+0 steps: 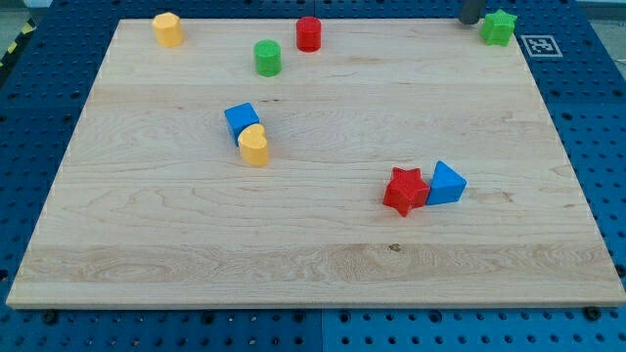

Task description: Push the green star slightly to the down

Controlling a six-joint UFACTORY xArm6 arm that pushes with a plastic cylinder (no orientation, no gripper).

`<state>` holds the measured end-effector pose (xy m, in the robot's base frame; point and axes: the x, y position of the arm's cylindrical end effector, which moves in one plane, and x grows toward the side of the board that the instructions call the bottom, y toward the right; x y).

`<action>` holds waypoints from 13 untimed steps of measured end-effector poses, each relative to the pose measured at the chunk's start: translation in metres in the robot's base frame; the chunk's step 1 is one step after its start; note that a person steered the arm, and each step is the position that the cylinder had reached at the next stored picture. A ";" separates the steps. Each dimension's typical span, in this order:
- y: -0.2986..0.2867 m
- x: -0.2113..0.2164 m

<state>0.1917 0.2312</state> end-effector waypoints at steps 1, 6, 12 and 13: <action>0.000 0.010; 0.113 0.130; 0.081 0.000; 0.069 0.004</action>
<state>0.1953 0.3001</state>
